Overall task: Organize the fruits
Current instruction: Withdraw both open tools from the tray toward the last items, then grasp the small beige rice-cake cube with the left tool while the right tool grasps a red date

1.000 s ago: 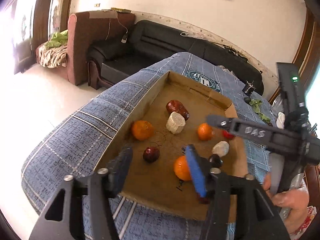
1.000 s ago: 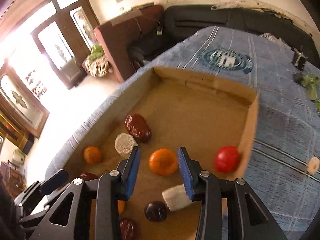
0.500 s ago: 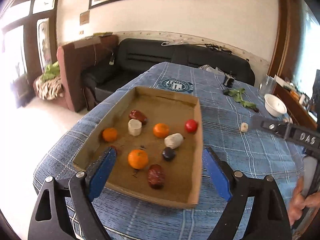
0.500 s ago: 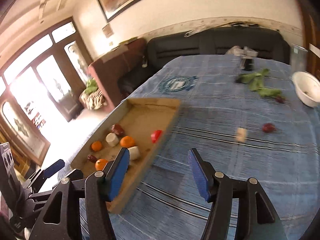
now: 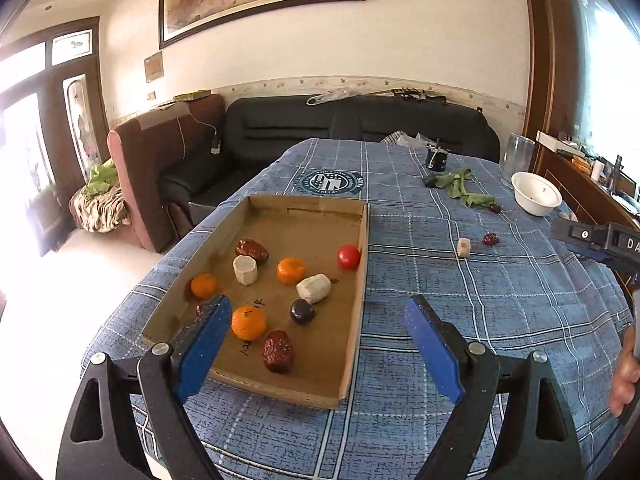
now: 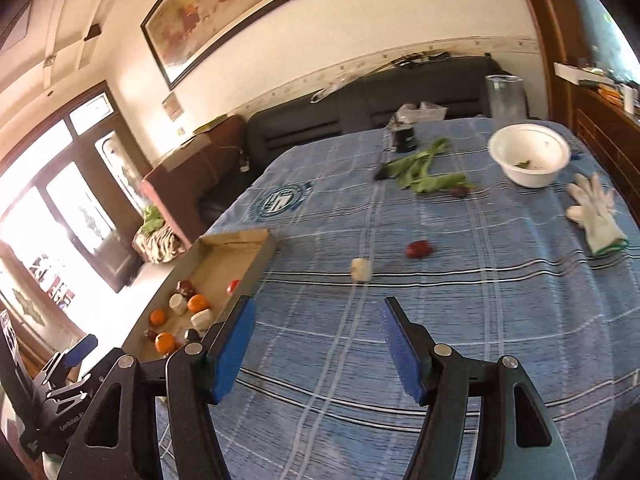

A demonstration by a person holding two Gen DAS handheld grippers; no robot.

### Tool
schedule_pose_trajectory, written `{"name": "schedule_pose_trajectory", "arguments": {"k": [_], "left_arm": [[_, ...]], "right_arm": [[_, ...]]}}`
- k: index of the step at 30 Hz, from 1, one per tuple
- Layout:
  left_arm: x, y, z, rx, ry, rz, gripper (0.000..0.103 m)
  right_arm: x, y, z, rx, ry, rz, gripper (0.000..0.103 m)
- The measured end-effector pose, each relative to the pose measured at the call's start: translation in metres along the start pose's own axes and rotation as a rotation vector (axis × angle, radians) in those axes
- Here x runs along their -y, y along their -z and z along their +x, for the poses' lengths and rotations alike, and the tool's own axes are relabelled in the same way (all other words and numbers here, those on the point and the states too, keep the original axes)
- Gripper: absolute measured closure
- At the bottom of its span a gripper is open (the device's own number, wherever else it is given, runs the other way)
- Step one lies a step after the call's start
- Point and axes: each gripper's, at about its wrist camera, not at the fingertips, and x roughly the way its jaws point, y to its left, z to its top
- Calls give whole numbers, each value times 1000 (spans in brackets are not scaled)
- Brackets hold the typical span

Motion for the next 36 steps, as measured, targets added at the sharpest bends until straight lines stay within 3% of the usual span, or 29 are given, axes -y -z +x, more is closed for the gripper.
{"name": "schedule_pose_trajectory", "arguments": {"k": [7,15,32,34,36], "left_arm": [[12,1,1,-12,7,26,15],[15,4,16,-71,87,10,15],[64,1,75,-178,191,85,15],[68,-2,83,-184,198,85,15],[73,-7,92,-186,204,84,15]], "right_arm": [[24,-1,-11,11,36,39,33],[54,-6,11,-38,88,89,33],[80,-45,158,-200,255,13,33],[85,-44,171,-225,271,19,35],[86,-42,177,-233,265,20,48]]}}
